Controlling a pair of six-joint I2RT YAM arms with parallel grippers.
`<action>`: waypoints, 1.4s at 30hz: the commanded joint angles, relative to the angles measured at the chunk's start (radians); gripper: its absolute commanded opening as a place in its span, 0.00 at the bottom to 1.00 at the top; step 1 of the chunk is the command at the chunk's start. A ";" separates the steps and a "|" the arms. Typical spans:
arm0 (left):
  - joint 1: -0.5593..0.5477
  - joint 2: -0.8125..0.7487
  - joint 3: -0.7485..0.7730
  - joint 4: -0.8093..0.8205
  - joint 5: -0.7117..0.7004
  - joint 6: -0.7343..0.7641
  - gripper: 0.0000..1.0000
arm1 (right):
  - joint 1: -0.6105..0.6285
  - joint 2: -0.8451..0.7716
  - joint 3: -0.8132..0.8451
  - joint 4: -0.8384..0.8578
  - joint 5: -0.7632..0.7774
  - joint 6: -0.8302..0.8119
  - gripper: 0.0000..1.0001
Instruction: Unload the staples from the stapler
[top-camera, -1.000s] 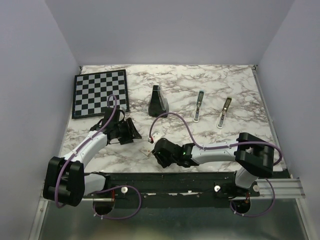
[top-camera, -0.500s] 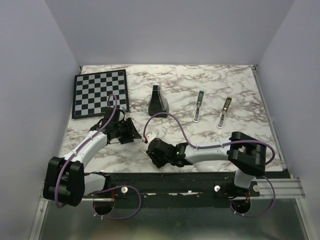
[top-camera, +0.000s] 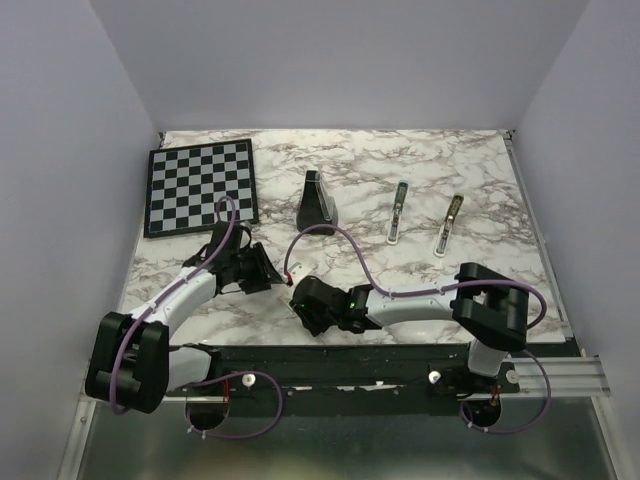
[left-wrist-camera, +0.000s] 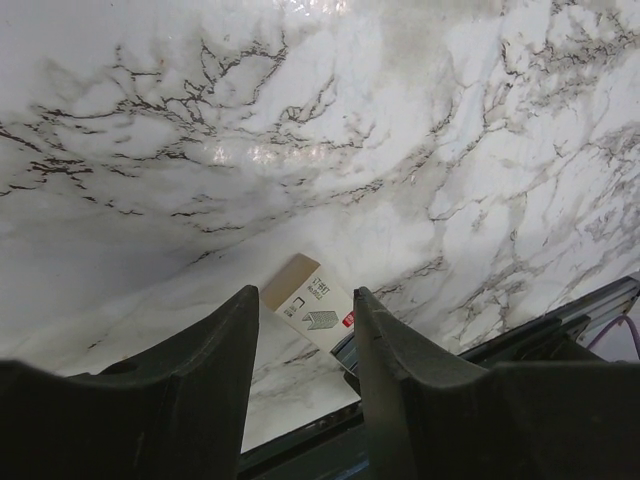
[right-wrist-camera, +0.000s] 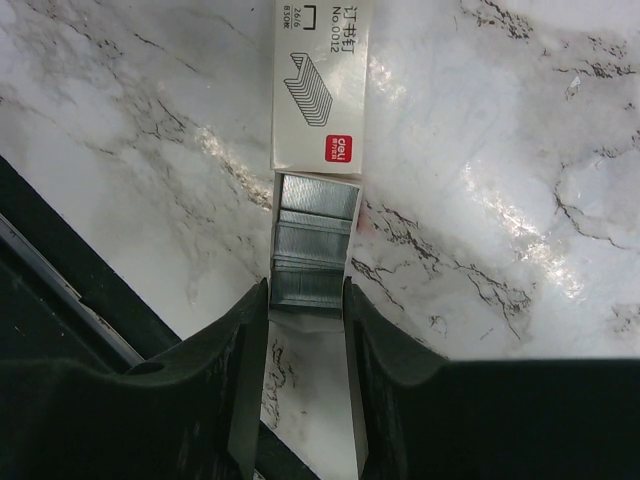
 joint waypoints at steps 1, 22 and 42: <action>-0.006 0.000 -0.026 0.039 -0.015 -0.018 0.50 | 0.010 0.034 0.042 -0.026 0.011 0.004 0.41; -0.041 0.015 -0.085 0.098 -0.038 -0.063 0.48 | 0.010 0.044 0.062 -0.036 0.029 0.047 0.41; -0.058 -0.054 -0.153 0.127 -0.032 -0.121 0.27 | 0.008 0.041 0.039 0.001 0.029 0.047 0.41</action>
